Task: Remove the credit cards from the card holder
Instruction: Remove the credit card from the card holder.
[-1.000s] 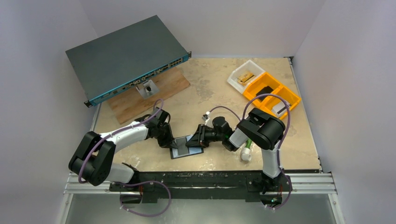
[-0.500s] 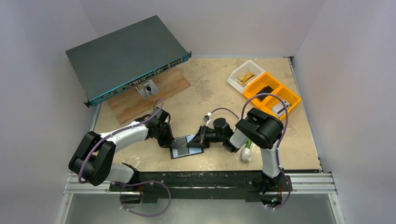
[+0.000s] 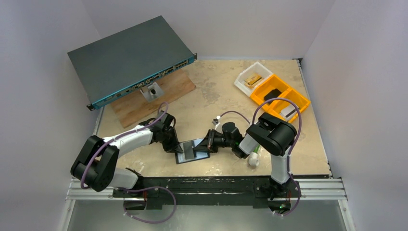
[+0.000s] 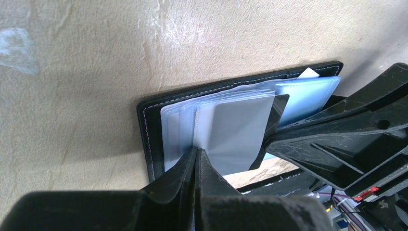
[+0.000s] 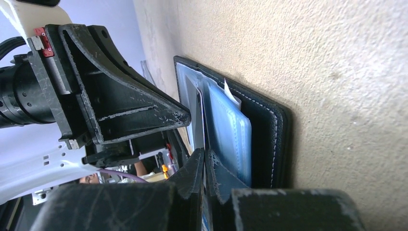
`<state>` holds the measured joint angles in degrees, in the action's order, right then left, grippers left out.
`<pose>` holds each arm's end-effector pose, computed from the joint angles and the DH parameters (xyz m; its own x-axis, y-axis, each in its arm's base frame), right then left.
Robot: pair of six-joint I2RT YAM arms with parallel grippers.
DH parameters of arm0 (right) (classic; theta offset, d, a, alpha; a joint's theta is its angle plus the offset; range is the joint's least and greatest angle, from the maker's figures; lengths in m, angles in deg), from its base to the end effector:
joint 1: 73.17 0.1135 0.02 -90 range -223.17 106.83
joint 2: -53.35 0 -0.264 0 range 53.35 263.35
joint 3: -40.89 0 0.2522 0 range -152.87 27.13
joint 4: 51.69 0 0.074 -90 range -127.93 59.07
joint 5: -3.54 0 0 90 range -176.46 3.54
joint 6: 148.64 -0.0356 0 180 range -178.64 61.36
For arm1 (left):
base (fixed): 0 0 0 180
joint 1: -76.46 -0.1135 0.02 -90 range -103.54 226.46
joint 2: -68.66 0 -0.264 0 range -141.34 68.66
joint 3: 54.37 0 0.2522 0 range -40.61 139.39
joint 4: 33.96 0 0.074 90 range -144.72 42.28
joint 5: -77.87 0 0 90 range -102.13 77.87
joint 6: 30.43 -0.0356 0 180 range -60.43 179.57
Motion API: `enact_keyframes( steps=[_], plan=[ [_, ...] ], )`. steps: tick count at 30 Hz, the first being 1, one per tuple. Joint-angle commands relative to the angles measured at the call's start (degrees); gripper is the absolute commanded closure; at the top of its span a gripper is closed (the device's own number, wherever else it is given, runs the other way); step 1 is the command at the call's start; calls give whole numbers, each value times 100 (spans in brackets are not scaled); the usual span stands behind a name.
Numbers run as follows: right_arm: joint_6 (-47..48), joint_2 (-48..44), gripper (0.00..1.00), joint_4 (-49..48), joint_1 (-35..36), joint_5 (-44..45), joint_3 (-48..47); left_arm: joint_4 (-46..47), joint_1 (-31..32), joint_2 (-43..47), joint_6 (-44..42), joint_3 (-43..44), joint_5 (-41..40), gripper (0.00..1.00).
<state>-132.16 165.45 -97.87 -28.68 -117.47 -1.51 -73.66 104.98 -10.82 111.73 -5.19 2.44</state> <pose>0.2030 0.2252 0.0799 -0.9799 0.1895 -0.0630 0.0070 0.3477 0.9376 0.1949 -0.1161 0.1439 -0.9312 -0.3639 -0.0231 -0.3222 0.8508 -0.4151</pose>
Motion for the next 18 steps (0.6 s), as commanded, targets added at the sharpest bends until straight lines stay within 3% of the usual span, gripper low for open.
enact_keyframes(
  steps=[1,4,9,18],
  plan=[
    [179,-225,100,134,-60,142,71,-379,-4,-290,-82,-335,-1149,100],
    [311,-266,100,314,-60,160,43,-386,-16,-289,-82,-329,-1162,100],
    [424,-129,77,453,-63,116,-111,-347,-11,-327,-77,-325,-1111,100],
    [520,79,77,689,-35,100,-388,-266,-5,-374,-100,-332,-1042,100]
  ],
)
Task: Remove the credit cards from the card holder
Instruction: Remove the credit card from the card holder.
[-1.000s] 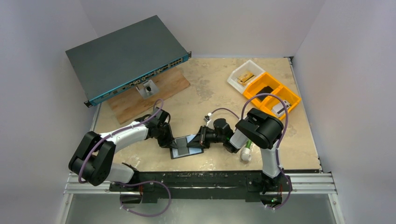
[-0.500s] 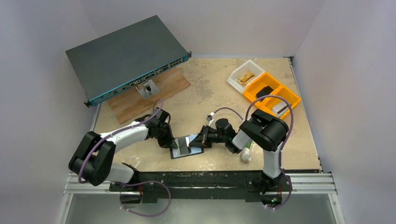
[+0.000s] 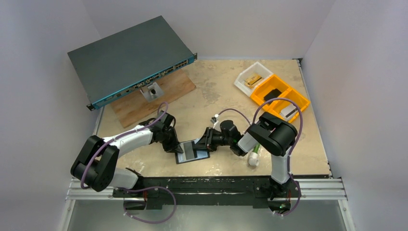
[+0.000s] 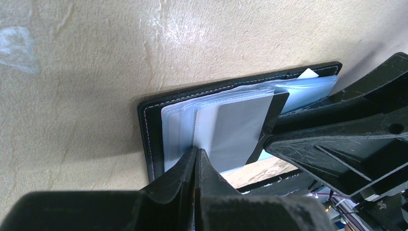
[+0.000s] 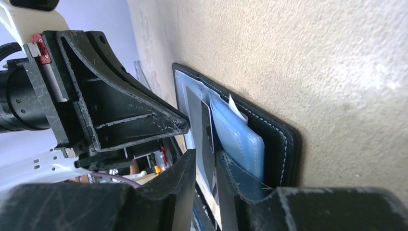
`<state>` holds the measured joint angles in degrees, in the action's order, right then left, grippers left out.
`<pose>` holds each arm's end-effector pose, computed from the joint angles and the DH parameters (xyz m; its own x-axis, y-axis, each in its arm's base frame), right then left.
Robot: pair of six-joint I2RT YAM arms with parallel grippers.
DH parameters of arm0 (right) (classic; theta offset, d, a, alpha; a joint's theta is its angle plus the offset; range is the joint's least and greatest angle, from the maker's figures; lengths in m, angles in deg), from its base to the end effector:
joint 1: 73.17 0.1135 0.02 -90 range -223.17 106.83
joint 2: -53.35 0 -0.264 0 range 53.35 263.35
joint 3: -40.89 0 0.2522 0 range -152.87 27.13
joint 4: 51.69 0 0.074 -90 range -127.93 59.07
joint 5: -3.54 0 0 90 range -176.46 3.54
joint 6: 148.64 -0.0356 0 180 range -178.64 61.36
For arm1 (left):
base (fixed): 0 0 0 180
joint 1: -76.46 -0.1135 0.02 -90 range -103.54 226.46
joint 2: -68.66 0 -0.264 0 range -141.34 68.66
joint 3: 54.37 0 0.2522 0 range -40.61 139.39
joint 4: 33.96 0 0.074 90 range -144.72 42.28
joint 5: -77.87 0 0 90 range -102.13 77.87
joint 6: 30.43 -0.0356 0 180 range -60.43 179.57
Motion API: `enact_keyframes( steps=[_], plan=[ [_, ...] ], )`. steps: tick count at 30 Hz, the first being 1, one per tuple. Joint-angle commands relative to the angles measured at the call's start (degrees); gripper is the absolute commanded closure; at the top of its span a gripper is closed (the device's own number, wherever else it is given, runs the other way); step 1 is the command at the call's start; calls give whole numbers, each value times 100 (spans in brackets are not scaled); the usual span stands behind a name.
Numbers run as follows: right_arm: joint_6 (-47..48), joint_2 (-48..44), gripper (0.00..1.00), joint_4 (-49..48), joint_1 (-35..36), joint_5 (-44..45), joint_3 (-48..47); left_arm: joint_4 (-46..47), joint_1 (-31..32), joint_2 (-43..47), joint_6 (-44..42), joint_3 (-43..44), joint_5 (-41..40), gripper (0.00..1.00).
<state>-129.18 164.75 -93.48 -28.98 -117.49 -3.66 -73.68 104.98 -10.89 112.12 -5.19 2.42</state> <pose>0.2096 0.2293 0.0831 -0.9801 0.1741 -0.0959 -0.0242 0.3746 0.9269 0.1949 -0.1161 0.1436 -0.9289 -0.3698 -0.0196 -0.3291 0.8487 -0.4140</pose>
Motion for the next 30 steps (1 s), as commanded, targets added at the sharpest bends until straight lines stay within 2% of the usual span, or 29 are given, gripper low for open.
enact_keyframes(
  steps=[1,7,12,18,30],
  plan=[
    [229,165,78,261,6,98,-193,-249,-7,-379,-140,-330,-1027,100],
    [249,251,85,282,9,75,-256,-199,-8,-428,-132,-343,-980,100],
    [328,95,100,424,1,71,-208,-253,-10,-437,-146,-319,-1007,100],
    [666,-381,100,1099,-95,322,-101,-362,-20,-379,-147,-301,-1105,100],
    [1098,-1175,100,1840,-469,493,234,-336,-12,-234,-180,-294,-1026,100]
  ],
)
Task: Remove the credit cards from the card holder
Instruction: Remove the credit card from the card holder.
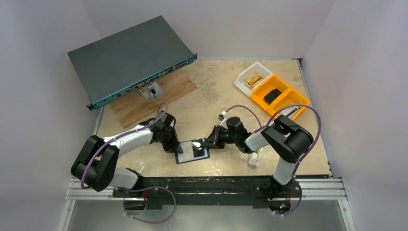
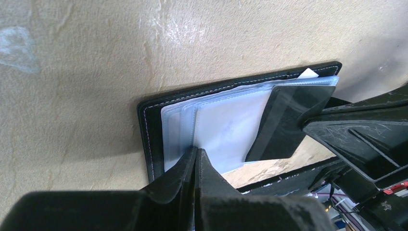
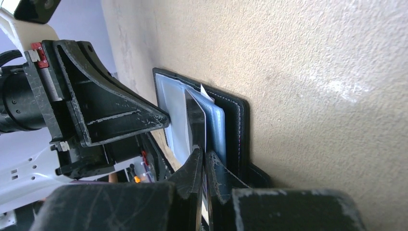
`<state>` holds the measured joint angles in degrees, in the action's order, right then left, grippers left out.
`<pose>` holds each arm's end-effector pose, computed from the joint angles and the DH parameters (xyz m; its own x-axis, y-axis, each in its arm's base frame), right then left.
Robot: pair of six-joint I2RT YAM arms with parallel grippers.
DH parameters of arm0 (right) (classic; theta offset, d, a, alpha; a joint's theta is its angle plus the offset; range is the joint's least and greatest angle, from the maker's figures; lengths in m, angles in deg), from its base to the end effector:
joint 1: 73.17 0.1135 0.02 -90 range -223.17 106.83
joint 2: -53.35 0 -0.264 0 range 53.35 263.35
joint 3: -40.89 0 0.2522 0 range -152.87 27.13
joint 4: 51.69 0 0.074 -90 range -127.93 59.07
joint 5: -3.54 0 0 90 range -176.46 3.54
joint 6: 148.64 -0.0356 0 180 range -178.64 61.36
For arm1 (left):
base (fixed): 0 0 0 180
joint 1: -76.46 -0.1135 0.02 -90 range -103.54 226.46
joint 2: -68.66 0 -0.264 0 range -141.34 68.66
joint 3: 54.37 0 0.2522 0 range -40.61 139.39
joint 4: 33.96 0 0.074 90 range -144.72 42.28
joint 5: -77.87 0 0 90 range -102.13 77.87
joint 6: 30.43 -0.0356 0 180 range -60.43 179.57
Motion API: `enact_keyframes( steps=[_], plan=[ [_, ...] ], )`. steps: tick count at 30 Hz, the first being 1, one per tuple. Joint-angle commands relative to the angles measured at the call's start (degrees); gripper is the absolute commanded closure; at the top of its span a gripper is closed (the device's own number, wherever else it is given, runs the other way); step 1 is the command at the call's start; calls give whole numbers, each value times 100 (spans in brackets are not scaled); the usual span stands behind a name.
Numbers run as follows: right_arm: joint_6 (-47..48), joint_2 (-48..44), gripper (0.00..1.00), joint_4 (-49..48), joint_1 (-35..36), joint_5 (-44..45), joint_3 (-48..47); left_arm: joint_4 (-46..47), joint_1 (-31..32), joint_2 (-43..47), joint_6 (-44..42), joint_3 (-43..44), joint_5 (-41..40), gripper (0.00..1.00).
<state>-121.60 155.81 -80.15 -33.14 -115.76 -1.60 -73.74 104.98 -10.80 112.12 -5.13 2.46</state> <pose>0.2129 0.2016 0.0980 -0.9661 0.2029 -0.1598 -0.0438 0.4810 0.8756 0.1949 -0.1161 0.1442 -0.9290 -0.3696 -0.0201 -0.3285 0.8482 -0.4155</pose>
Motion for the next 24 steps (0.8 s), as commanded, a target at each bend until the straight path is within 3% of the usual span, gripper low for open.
enact_keyframes(
  steps=[1,15,24],
  plan=[
    [361,-318,100,550,-74,320,24,-309,-13,-198,-195,-297,-990,100],
    [430,-571,100,791,-130,227,-140,-464,151,578,-687,371,-509,100],
    [521,-821,100,1226,-136,234,-416,-908,178,1248,-983,776,-450,64]
  ],
)
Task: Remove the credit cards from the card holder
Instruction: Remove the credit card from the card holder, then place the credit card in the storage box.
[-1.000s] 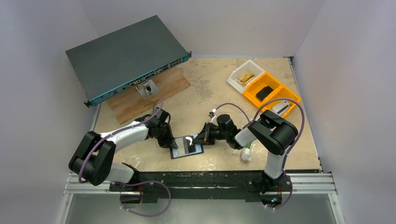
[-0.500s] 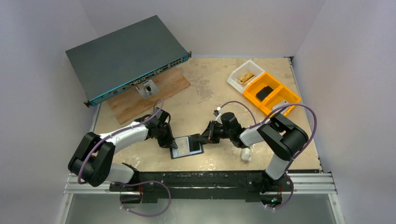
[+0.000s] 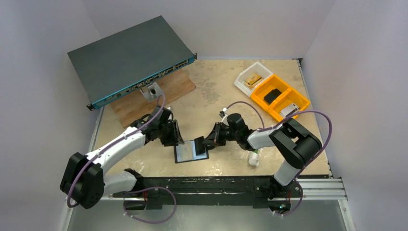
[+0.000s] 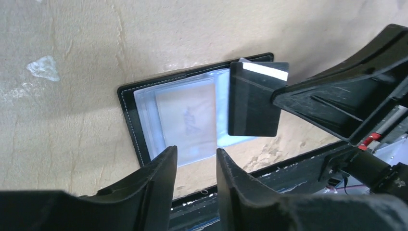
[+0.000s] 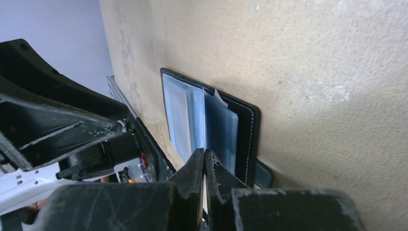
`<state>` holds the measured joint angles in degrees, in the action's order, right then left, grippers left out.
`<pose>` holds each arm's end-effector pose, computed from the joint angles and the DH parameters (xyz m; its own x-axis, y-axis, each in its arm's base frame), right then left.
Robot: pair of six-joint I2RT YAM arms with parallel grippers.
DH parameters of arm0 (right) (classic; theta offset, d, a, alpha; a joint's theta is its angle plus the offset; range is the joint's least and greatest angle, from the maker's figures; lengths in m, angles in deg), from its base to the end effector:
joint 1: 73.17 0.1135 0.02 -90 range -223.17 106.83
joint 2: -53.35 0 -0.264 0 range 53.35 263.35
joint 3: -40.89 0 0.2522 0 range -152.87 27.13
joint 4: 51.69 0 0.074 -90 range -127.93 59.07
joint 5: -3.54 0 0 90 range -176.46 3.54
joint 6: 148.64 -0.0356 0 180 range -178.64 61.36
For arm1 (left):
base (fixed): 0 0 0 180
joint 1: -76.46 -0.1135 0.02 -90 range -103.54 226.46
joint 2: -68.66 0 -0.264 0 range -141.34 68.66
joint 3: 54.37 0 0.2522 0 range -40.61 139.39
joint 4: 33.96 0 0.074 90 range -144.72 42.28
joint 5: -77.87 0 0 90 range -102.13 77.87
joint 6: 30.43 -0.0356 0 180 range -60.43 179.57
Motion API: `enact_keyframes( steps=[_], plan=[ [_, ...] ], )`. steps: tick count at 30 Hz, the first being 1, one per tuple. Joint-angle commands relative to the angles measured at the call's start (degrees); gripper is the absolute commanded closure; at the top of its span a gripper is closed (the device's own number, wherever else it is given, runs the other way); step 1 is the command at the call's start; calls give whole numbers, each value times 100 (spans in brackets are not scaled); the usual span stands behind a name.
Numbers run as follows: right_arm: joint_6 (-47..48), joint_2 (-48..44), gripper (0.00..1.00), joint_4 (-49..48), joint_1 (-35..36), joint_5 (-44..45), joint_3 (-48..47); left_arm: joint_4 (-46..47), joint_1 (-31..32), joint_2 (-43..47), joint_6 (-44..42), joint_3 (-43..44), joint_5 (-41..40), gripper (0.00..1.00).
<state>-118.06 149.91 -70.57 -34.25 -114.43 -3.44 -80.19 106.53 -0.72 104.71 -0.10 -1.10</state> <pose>0.2172 0.1969 0.1184 -0.9577 0.2040 -0.2030 -0.0691 0.5217 0.8503 0.1894 -0.1175 0.1993 -0.9405 -0.2594 -0.2193 -0.1354 0.8784 -0.4584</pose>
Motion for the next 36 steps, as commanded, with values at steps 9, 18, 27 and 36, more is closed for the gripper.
enact_keyframes(
  steps=[9,18,27,36],
  plan=[
    [169,-593,100,642,-22,139,-355,-496,15,434,-440,425,22,37],
    [145,-1301,100,1373,-96,456,-551,-711,18,623,-676,640,172,25],
    [539,-1943,100,2532,-1355,582,-980,-459,15,613,-781,497,588,22],
    [1001,-2072,100,3597,-3139,775,-1957,-217,17,529,-834,366,909,21]
  ],
)
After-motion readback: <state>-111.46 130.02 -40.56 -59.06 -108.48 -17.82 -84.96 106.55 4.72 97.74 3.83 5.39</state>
